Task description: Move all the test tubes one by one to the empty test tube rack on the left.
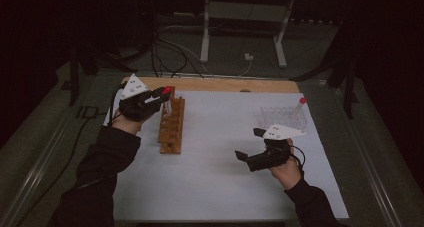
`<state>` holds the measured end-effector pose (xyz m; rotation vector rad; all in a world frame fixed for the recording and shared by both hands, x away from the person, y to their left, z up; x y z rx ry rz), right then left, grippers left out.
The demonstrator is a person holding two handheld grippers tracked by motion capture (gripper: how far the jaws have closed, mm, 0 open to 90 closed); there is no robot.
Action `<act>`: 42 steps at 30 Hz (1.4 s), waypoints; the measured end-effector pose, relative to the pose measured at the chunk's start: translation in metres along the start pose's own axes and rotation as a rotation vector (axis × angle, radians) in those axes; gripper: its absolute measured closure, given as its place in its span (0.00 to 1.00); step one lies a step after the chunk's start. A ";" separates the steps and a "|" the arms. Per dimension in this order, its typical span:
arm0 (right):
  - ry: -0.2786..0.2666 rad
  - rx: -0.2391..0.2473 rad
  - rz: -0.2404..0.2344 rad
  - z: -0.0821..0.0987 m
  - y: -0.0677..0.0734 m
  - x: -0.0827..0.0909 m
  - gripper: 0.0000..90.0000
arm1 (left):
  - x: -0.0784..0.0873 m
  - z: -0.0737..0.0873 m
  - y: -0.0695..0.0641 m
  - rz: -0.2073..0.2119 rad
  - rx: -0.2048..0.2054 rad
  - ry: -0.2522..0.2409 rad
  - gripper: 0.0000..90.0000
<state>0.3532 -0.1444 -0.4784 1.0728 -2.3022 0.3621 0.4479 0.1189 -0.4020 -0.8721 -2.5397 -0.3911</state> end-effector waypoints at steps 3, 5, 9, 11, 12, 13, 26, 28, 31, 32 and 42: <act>-0.001 0.000 -0.002 0.000 0.000 0.000 0.00 | -0.004 0.005 0.006 -0.016 0.010 0.007 0.80; 0.001 0.000 -0.001 0.000 0.000 0.000 0.00 | -0.008 0.008 0.009 -0.025 0.017 0.007 0.80; 0.003 0.002 -0.008 0.001 0.001 -0.001 0.00 | -0.012 0.015 0.016 -0.042 0.036 0.000 0.80; 0.004 0.004 -0.007 0.001 0.001 -0.001 0.00 | -0.015 0.018 0.017 -0.040 0.045 0.004 0.80; 0.003 0.003 -0.008 0.001 0.001 -0.001 0.00 | -0.016 0.020 0.018 -0.046 0.044 0.006 0.80; 0.002 0.003 -0.007 0.001 0.000 0.000 0.00 | -0.018 0.021 0.018 -0.042 0.048 0.009 0.80; 0.002 0.002 -0.003 0.002 -0.001 0.001 0.00 | -0.037 0.049 0.021 -0.040 0.099 0.074 0.80; 0.003 0.002 -0.003 0.002 -0.001 0.000 0.00 | -0.040 0.053 0.021 -0.038 0.104 0.087 0.80; 0.002 0.001 -0.004 0.002 -0.001 0.000 0.00 | -0.044 0.056 0.021 -0.036 0.109 0.101 0.80; 0.003 0.002 -0.001 0.002 -0.001 0.000 0.00 | -0.045 0.057 0.021 -0.035 0.109 0.108 0.80; -0.006 -0.001 -0.002 0.001 -0.002 0.003 0.00 | -0.053 0.070 0.018 -0.041 0.109 0.150 0.80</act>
Point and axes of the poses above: each handheld gripper's, and its own axes: x roughly backward along the jaws, z roughly out of its underside, y roughly to its left, the point moved 10 cm from there along -x, roughly forward along the jaws, and after that the axes turned 12 degrees about y, right-handed, at the moved point
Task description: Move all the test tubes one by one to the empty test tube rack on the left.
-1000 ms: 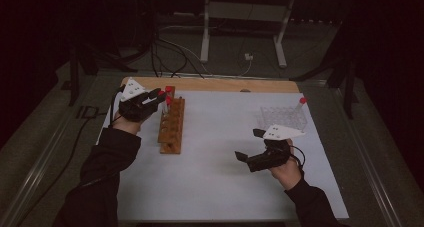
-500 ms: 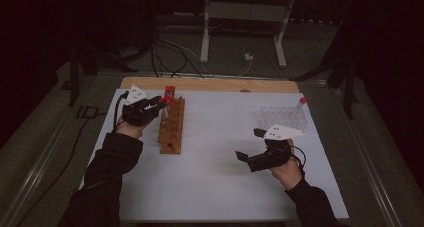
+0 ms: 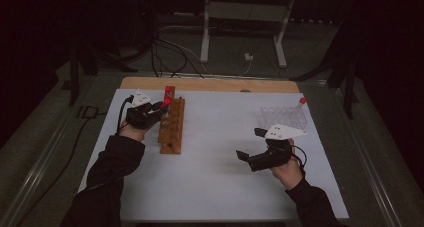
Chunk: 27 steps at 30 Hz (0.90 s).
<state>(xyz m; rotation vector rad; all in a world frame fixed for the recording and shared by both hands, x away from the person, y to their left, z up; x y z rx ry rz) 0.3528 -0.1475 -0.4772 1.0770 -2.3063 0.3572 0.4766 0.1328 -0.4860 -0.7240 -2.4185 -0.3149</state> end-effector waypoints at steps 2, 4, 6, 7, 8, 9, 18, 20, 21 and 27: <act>0.000 -0.001 0.001 0.000 0.000 0.000 0.00 | -0.002 0.003 -0.001 -0.002 -0.007 0.010 0.80; 0.000 0.000 0.003 0.000 -0.001 0.000 0.00 | -0.002 0.003 -0.001 -0.001 -0.005 0.008 0.80; -0.001 -0.002 0.003 0.000 -0.001 0.001 0.00 | -0.002 0.003 -0.001 -0.002 -0.005 0.011 0.80; -0.001 -0.002 0.002 0.000 -0.001 0.001 0.00 | -0.002 0.003 -0.001 -0.004 -0.005 0.015 0.80; -0.001 -0.002 0.005 0.000 -0.002 0.001 0.00 | -0.002 0.003 -0.001 -0.006 -0.009 0.021 0.80; -0.002 -0.001 0.003 0.000 -0.001 0.001 0.00 | -0.002 0.003 -0.001 -0.009 -0.012 0.023 0.79; -0.007 -0.005 0.003 -0.001 -0.001 0.002 0.00 | 0.004 0.004 -0.004 0.037 -0.001 0.054 0.58; -0.011 -0.004 0.003 -0.002 -0.002 0.003 0.00 | 0.010 0.004 -0.005 0.044 0.000 0.047 0.49; -0.011 -0.004 0.003 -0.002 -0.002 0.004 0.00 | 0.013 0.003 -0.007 0.070 0.001 0.044 0.42; -0.033 -0.009 0.016 -0.007 -0.007 0.010 0.00 | 0.036 0.006 -0.017 0.110 -0.014 0.005 0.10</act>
Point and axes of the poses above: each handheld gripper's, and its own axes: x roughly backward along the jaws, z roughly out of its underside, y roughly to its left, the point moved 10 cm from there along -x, roughly forward along the jaws, and after that the axes turned 12 degrees about y, right-handed, at the moved point
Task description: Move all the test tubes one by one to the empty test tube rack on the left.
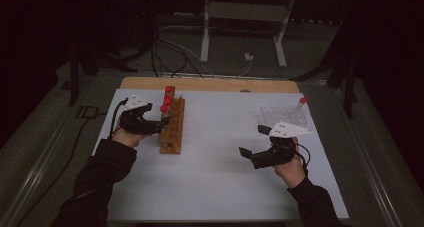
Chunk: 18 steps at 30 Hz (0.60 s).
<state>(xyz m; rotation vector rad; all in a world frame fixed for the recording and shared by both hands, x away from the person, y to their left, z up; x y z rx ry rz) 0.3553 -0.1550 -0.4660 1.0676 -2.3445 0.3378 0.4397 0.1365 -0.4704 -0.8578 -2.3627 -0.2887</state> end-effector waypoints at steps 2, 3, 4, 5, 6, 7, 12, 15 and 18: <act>-0.007 0.005 0.006 -0.002 -0.002 0.002 0.00 | 0.008 0.002 -0.005 0.025 -0.007 -0.016 0.05; -0.013 0.011 0.015 -0.003 -0.003 0.004 0.00 | 0.012 0.003 -0.008 0.034 -0.017 -0.029 0.02; -0.024 0.015 0.017 -0.005 -0.004 0.005 0.00 | 0.016 0.005 -0.011 0.041 -0.023 -0.035 0.02; -0.043 0.016 0.023 -0.007 -0.005 0.008 0.00 | 0.019 0.007 -0.014 0.054 -0.031 -0.046 0.02; -0.069 0.014 0.018 -0.010 -0.006 0.010 0.00 | 0.023 0.009 -0.018 0.068 -0.036 -0.058 0.02; -0.089 0.014 0.015 -0.012 -0.007 0.012 0.00 | 0.026 0.011 -0.022 0.083 -0.041 -0.066 0.02; -0.089 0.040 0.028 -0.016 -0.015 0.018 0.00 | 0.040 0.025 -0.038 0.113 -0.064 -0.094 0.02; -0.083 0.041 0.044 -0.018 -0.023 0.022 0.00 | 0.044 0.033 -0.046 0.125 -0.069 -0.104 0.02; -0.086 0.033 0.056 -0.019 -0.032 0.026 0.00 | 0.046 0.039 -0.051 0.122 -0.075 -0.112 0.02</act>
Point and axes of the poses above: each handheld gripper's, and its own axes: x roughly backward along the jaws, z roughly out of its underside, y roughly to its left, the point moved 10 cm from there along -x, roughly forward along the jaws, and after that the axes turned 12 degrees about y, right-handed, at the moved point
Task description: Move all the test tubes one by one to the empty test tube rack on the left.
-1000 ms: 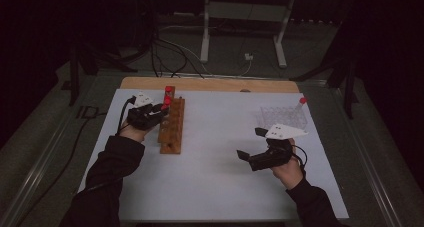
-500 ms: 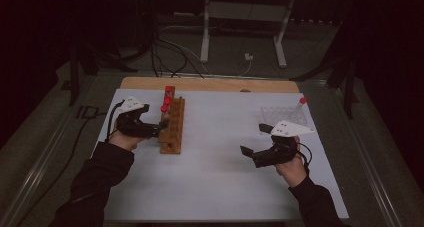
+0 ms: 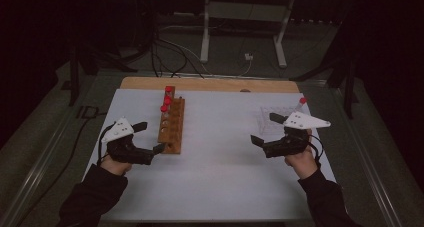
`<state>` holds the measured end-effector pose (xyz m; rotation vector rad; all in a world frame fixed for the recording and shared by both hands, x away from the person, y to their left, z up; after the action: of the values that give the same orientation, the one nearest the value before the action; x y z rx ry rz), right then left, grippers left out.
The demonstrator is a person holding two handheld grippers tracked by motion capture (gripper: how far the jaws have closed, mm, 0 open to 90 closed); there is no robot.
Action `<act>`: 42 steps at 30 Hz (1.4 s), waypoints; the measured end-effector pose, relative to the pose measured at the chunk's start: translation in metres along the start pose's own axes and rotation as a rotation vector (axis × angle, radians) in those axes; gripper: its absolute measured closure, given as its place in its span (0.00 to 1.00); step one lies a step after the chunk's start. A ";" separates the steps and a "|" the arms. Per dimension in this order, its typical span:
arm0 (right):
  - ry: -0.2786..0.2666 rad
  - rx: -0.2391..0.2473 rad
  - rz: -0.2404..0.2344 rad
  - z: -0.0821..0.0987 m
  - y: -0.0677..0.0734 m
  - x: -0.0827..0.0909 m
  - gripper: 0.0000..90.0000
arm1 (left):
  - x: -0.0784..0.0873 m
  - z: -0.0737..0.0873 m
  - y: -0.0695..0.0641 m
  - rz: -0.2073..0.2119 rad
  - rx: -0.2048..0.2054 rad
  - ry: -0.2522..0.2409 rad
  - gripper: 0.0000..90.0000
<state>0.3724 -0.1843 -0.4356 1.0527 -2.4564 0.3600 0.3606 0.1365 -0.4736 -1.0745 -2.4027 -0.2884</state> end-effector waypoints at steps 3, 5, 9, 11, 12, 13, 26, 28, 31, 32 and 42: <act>-0.002 -0.002 0.035 0.000 -0.011 0.003 0.00 | 0.001 0.004 -0.005 -0.002 -0.001 -0.016 0.02; -0.006 -0.012 0.055 0.000 -0.020 0.006 0.00 | 0.001 0.006 -0.007 -0.005 -0.009 -0.024 0.02; -0.011 -0.054 0.101 0.005 -0.043 0.010 0.00 | 0.002 0.010 -0.008 -0.006 -0.003 -0.043 0.02; -0.014 -0.074 0.137 0.008 -0.056 0.013 0.00 | 0.003 0.012 -0.008 -0.007 -0.003 -0.049 0.02; -0.016 -0.081 0.158 0.011 -0.063 0.015 0.00 | 0.003 0.013 -0.007 -0.011 -0.003 -0.049 0.02; -0.014 -0.093 0.174 0.013 -0.069 0.016 0.00 | 0.004 0.013 -0.007 -0.012 -0.002 -0.050 0.02; 0.000 -0.238 0.332 0.047 -0.140 0.025 0.00 | 0.001 0.018 -0.005 -0.019 -0.004 -0.053 0.02; 0.005 -0.258 0.352 0.051 -0.149 0.025 0.00 | 0.001 0.018 -0.005 -0.022 -0.006 -0.049 0.02; 0.036 -0.284 0.389 0.061 -0.164 0.021 0.00 | 0.002 0.018 -0.005 -0.023 -0.007 -0.050 0.02; 0.047 -0.292 0.401 0.064 -0.168 0.020 0.00 | 0.002 0.018 -0.005 -0.018 -0.004 -0.050 0.02; 0.082 -0.355 0.471 0.087 -0.199 0.002 0.26 | 0.001 0.020 -0.004 -0.024 -0.010 -0.040 0.02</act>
<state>0.4913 -0.3547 -0.4974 0.3048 -2.5473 0.0958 0.3498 0.1417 -0.4905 -1.0667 -2.4535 -0.2900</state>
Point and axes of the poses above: each handheld gripper's, and its own axes: x roughly backward along the jaws, z roughly out of its underside, y roughly to its left, the point moved 10 cm from there along -x, roughly forward along the jaws, and after that the axes turned 12 degrees about y, right-handed, at the moved point
